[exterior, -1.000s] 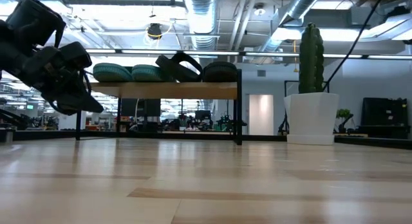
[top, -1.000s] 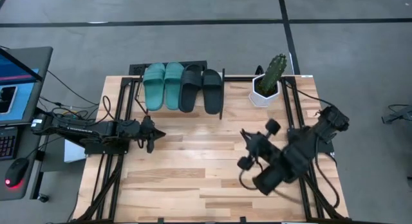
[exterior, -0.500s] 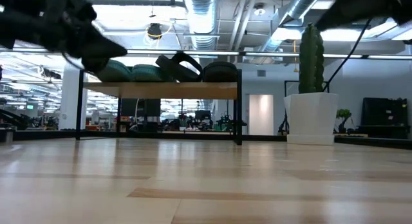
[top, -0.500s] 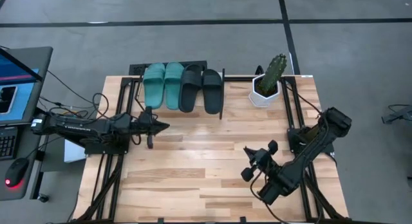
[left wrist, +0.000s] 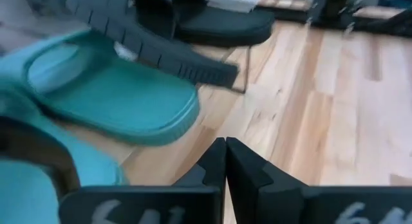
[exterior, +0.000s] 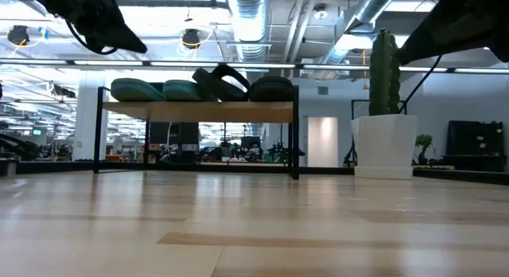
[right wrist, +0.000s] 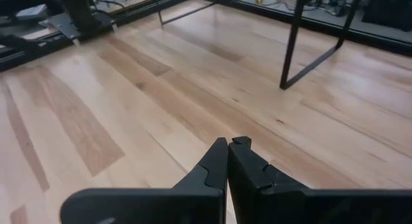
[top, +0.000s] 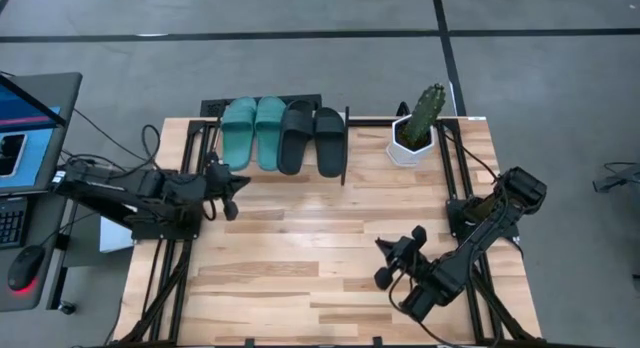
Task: Pick and place slides into the shelf
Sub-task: Adjust the slides on the shelf
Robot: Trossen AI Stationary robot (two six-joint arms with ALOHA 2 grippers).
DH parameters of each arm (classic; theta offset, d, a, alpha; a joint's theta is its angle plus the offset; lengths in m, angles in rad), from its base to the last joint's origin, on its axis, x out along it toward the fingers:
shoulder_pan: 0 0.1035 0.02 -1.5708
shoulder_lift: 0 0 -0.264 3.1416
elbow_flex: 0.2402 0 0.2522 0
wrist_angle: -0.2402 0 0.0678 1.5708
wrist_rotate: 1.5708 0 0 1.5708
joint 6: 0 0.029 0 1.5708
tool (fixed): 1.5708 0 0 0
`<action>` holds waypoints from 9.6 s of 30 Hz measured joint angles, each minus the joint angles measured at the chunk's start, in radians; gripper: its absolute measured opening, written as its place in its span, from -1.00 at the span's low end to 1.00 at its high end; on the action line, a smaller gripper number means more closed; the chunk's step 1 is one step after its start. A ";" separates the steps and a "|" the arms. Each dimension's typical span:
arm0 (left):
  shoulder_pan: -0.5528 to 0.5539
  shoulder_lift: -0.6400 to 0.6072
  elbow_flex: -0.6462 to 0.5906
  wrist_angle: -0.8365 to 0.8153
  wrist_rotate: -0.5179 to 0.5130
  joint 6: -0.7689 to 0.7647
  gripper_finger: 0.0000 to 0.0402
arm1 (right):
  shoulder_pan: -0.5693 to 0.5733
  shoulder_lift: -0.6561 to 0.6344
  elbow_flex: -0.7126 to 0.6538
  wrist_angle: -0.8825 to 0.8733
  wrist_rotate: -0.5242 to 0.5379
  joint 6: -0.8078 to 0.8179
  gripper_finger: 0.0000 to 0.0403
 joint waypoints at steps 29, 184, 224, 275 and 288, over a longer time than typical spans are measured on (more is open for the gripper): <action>0.010 0.591 0.287 -0.069 0.004 0.145 -1.00 | 0.000 0.050 0.000 0.010 -0.214 0.018 -1.00; 1.035 1.499 1.718 -0.940 0.438 1.065 -1.00 | -0.133 0.050 0.000 0.028 -0.401 -0.081 -1.00; 1.022 1.515 1.718 -1.096 0.432 0.889 -1.00 | -0.125 0.050 0.000 0.036 -0.405 -0.080 -1.00; 0.970 1.357 1.718 -1.096 0.464 0.665 -1.00 | -0.098 0.050 0.000 0.075 -0.420 -0.080 -1.00; 1.013 1.192 1.432 -1.073 0.514 0.804 -1.00 | -0.098 0.050 0.000 0.095 -0.420 -0.080 -1.00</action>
